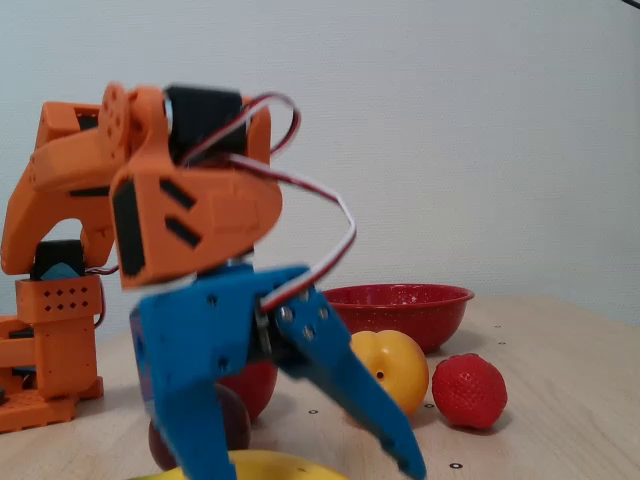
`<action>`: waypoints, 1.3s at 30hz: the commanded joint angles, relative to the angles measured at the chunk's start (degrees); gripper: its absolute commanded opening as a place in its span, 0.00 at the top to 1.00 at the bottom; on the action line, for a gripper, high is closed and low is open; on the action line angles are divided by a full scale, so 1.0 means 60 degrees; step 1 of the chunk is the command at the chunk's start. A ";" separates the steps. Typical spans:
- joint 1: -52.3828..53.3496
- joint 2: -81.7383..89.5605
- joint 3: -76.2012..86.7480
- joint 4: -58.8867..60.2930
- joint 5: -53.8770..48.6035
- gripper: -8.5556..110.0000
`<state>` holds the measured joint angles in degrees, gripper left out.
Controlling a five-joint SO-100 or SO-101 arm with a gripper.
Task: Put the banana in the red bowl.
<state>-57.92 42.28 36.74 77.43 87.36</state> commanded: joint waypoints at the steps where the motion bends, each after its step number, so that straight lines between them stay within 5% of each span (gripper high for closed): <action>1: -0.0190 0.0601 -0.0234 -0.0483 0.0366 0.54; 6: -0.0190 0.0527 -0.0029 -0.0396 0.0498 0.60; 11: -0.0132 0.0527 0.0190 -0.0381 0.0498 0.85; 15: -0.0117 0.0557 0.0205 -0.0308 0.0513 0.92; 39: 0.2271 0.3618 -0.2827 0.3237 -0.4043 0.93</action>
<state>-45.62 53.44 26.54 96.24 65.13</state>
